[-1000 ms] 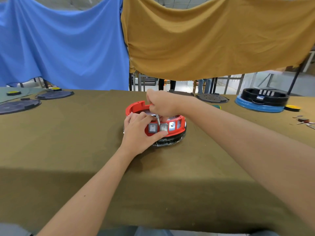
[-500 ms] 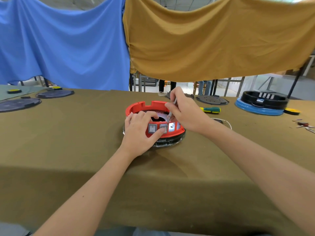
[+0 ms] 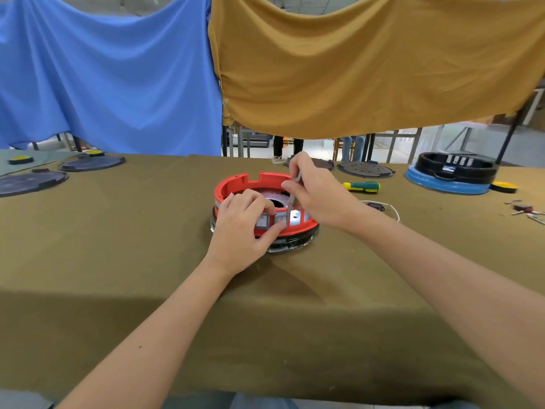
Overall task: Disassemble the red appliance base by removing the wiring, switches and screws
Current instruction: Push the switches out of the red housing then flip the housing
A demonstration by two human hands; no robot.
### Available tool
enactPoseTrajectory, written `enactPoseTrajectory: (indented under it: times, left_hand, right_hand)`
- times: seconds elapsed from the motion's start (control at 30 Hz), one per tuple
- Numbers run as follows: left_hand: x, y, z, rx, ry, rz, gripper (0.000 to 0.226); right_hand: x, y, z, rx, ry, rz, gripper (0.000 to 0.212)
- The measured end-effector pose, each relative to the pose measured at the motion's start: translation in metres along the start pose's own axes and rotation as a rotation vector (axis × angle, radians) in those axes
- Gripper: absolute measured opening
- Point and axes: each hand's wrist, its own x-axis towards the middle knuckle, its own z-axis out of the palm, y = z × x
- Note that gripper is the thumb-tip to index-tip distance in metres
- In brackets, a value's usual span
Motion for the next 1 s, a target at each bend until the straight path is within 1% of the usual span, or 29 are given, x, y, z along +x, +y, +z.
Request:
enactPoseTrajectory:
  times: [0.1,0.2,0.43,0.5,0.67,0.77,0.83,0.93,1.0]
  left_hand:
    - [0.0,0.001,0.0,-0.013,-0.007,0.002,0.022]
    - [0.0,0.001,0.0,-0.043,-0.027,-0.016,0.021]
    - [-0.001,-0.001,0.001,-0.056,-0.032,-0.026,0.021]
    - [-0.001,-0.001,0.0,-0.059,-0.031,-0.025,0.021]
    - [0.0,-0.001,0.0,-0.06,-0.028,-0.029,0.021]
    - [0.0,0.0,0.0,-0.054,-0.031,-0.032,0.021]
    - [0.0,0.0,0.0,-0.049,-0.038,-0.036,0.021]
    - [0.0,0.0,0.0,-0.048,-0.049,-0.043,0.022]
    - [-0.001,0.0,0.0,-0.048,-0.055,-0.05,0.022]
  right_hand:
    - [0.005,0.001,0.0,-0.009,-0.023,0.034,0.014]
    - [0.014,0.0,-0.003,0.011,-0.084,0.109,0.014]
    - [0.031,-0.01,-0.005,-0.034,-0.209,0.185,0.016]
    - [0.028,-0.011,-0.006,-0.024,-0.188,0.185,0.016]
    - [0.008,-0.009,0.002,-0.03,-0.011,0.106,0.014]
    - [0.006,-0.01,0.008,-0.043,0.017,0.102,0.013]
    - [0.012,-0.009,0.006,-0.041,-0.007,0.154,0.013]
    - [0.021,-0.01,0.001,-0.011,-0.106,0.224,0.015]
    - [0.027,-0.011,-0.002,-0.037,-0.158,0.246,0.016]
